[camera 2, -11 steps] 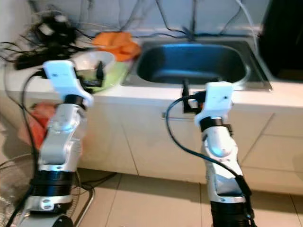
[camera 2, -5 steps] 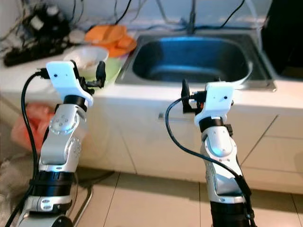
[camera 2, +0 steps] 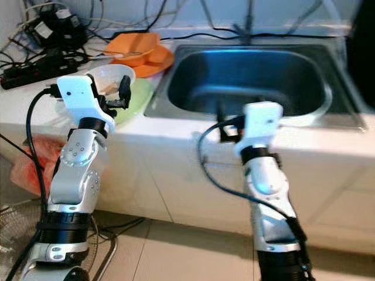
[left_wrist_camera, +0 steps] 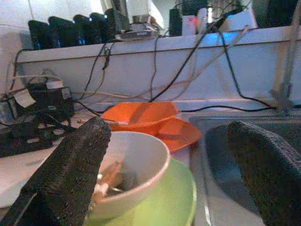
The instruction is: Kitchen organization
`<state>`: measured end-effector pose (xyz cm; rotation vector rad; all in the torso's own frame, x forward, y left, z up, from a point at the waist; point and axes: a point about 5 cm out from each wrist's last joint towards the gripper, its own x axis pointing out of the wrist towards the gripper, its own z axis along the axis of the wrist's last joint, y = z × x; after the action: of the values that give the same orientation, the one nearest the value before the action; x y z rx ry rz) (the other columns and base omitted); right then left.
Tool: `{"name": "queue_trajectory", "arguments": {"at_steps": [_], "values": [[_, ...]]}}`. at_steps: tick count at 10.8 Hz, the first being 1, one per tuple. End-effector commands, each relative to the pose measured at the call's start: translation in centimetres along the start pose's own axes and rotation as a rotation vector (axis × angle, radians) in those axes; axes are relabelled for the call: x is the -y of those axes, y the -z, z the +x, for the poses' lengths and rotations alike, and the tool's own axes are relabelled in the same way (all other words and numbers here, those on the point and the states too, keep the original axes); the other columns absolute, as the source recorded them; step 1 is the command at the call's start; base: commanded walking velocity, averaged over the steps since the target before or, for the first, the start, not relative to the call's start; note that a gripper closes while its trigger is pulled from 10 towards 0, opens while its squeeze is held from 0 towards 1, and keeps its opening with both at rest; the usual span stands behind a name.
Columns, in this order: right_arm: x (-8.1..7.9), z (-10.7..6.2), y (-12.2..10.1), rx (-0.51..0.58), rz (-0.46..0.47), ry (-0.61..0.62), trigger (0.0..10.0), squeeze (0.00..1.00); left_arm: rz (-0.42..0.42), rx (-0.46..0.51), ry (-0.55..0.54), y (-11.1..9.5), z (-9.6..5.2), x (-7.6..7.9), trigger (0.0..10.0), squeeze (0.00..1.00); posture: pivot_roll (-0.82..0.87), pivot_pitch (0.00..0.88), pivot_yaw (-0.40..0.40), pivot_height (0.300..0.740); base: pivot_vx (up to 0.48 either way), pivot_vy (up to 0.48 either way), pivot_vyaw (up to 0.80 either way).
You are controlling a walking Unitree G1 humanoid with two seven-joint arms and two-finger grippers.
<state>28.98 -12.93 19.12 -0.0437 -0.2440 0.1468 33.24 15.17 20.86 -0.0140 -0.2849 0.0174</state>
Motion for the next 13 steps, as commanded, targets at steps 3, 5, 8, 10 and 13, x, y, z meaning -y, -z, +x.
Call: {"name": "queue_trajectory", "arguments": {"at_steps": [3,5,8,10,13], "values": [[1.6,0.4,-1.1,0.047,-0.038,0.055,10.0,0.0,0.032,-0.056,0.029,1.4,-1.3,-0.4,10.0,0.0,0.01,0.004,0.094,0.74,0.36,0.0,0.0],[3.0,-0.3,-0.6,0.017,-0.087,0.053,10.0,0.0,0.055,-0.107,0.056,2.5,-2.5,-1.2,10.0,0.0,0.02,0.012,0.088,0.74,0.156,0.0,0.0],[4.7,-0.5,-0.8,0.008,-0.148,0.043,10.0,0.0,0.046,-0.153,0.096,3.4,-3.6,-0.5,10.0,0.0,0.02,0.012,0.059,0.74,0.0,0.0,0.0],[4.8,-0.2,-1.2,0.011,-0.163,0.045,10.0,0.0,0.032,-0.172,0.152,4.0,-4.7,0.3,10.0,0.0,-0.02,0.007,0.026,0.74,0.0,0.0,0.0],[3.2,1.4,-1.6,0.048,-0.142,0.017,10.0,0.0,0.103,-0.027,0.159,2.2,-3.1,-0.6,10.0,0.0,0.04,0.0,0.022,0.74,0.0,0.0,0.0]]}}
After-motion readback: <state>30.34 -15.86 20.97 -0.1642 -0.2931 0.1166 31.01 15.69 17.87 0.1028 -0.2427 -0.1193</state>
